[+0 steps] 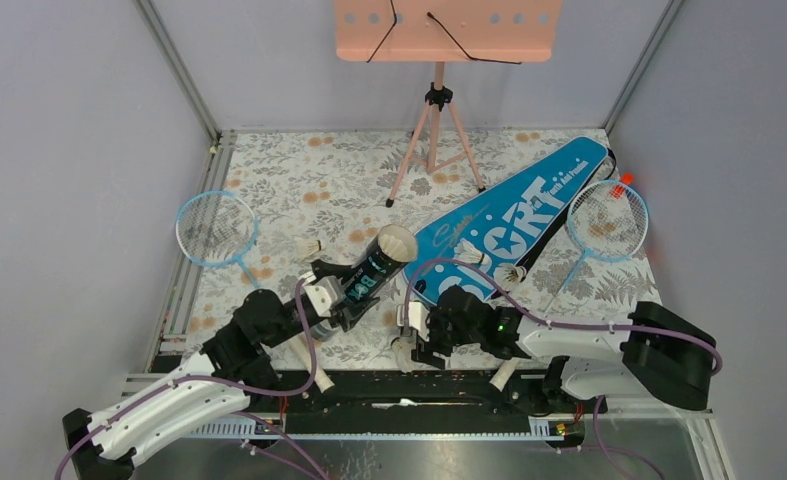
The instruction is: Pack up the badminton gear
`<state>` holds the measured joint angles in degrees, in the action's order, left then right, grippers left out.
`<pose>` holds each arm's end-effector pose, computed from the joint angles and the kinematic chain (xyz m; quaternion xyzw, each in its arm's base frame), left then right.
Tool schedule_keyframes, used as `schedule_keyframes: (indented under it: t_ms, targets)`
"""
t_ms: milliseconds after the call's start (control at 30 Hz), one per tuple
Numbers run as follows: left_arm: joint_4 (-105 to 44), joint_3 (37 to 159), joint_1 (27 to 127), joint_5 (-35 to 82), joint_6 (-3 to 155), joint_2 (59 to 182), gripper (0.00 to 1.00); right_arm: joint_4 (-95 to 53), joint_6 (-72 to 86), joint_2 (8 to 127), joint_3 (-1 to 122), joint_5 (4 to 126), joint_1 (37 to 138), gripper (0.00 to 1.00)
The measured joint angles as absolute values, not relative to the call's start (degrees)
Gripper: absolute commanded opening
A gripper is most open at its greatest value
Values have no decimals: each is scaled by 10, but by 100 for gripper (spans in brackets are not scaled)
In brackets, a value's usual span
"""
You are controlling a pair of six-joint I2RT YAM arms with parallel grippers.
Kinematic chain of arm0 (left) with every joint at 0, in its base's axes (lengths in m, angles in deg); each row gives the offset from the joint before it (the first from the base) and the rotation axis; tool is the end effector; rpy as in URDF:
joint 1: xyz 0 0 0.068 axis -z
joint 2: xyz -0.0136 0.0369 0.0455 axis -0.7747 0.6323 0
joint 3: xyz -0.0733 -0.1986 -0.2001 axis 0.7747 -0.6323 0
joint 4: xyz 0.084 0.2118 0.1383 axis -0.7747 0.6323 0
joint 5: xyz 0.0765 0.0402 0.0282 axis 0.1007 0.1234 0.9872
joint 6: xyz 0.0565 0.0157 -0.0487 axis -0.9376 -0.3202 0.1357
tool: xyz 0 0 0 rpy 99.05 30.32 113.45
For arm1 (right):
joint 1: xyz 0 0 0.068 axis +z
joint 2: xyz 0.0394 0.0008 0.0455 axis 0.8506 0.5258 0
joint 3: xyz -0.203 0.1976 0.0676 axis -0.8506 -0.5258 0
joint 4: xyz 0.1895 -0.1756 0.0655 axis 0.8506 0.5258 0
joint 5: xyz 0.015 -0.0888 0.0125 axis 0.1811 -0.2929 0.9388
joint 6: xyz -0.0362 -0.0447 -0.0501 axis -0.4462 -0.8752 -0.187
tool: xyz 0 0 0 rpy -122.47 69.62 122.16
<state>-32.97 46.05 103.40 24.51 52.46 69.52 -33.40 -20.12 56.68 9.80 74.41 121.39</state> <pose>0.0878 -0.1279 0.2723 0.4119 0.5723 -0.2880 0.6480 0.0988 0.2376 0.1681 -0.6333 0.6027 0.2935 0.3867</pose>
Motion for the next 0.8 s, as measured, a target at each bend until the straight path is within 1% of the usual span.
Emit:
schedule_keyframes:
  t_ms: [100, 167, 200, 233, 267, 300, 333, 467, 633, 800]
  targets:
    - [-323, 461, 1034, 245, 525, 695, 8, -343, -202, 590, 98, 741, 1214, 64]
    - [-323, 461, 1034, 245, 525, 695, 8, -347, -201, 597, 98, 740, 1214, 55]
    - [-323, 461, 1034, 245, 525, 695, 8, -348, -200, 598, 98, 740, 1214, 44]
    - [-323, 461, 1034, 245, 525, 695, 8, -350, -200, 597, 98, 740, 1214, 31]
    - [-323, 461, 1034, 245, 525, 695, 8, -354, -197, 597, 98, 738, 1214, 22]
    - [-323, 460, 1034, 245, 525, 695, 8, -356, -194, 597, 98, 735, 1214, 13]
    - [-324, 460, 1034, 245, 525, 695, 8, -357, -192, 596, 98, 730, 1214, 9]
    - [-326, 459, 1034, 245, 525, 699, 8, -356, -173, 578, 98, 715, 1215, 0]
    - [-327, 458, 1034, 245, 524, 706, 7, -298, -111, 506, 112, 701, 1215, 0]
    - [-331, 447, 1034, 243, 515, 706, 7, -186, 14, 372, 167, 671, 1215, 0]
